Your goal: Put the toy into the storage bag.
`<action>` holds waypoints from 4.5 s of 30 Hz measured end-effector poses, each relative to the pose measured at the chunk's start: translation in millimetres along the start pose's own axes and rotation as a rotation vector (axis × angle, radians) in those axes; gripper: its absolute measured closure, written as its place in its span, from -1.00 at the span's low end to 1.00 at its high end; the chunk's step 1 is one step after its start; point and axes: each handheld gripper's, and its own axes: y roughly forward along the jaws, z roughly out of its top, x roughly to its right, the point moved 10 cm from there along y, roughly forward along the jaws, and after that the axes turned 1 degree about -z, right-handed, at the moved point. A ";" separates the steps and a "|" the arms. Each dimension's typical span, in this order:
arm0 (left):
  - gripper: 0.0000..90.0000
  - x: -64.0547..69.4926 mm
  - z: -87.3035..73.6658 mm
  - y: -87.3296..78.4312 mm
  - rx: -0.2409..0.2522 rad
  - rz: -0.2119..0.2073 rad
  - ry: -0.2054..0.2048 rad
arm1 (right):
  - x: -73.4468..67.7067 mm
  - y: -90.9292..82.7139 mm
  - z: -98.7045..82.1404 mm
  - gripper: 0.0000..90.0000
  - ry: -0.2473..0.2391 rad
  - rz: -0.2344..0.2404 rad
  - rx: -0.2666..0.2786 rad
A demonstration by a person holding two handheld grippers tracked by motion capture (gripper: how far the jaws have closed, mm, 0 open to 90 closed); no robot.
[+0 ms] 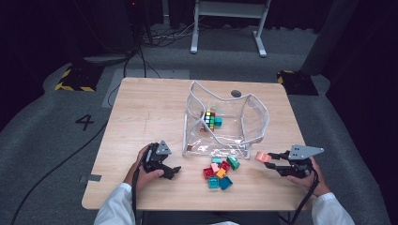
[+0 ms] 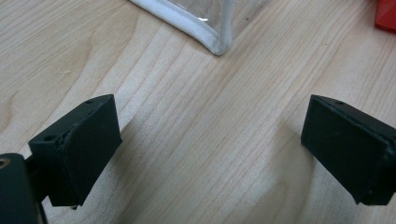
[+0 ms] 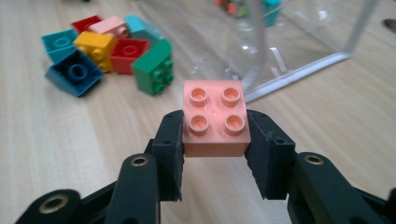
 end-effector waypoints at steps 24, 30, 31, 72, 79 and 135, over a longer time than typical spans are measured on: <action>-0.89 0.1 -0.1 0.0 -0.001 0.000 -0.002 | 82.1 -41.4 67.7 0.31 0.052 -0.205 0.054; -0.89 0.0 -0.1 0.0 -0.001 0.000 -0.001 | 95.4 -45.7 85.0 0.31 0.070 -0.214 0.085; -0.89 0.1 -0.1 0.0 0.000 0.000 -0.001 | 98.5 -46.4 86.8 0.31 0.075 -0.219 0.088; -0.89 0.0 0.2 0.2 0.002 -0.001 0.001 | 77.5 -7.2 182.6 0.31 -0.051 -0.090 0.081; -0.89 0.1 0.2 0.2 0.001 -0.002 0.000 | 64.5 10.1 184.4 0.31 -0.084 -0.047 0.045; -0.89 0.1 0.1 0.2 0.001 -0.002 0.000 | 71.1 42.3 136.8 0.31 -0.215 -0.028 -0.549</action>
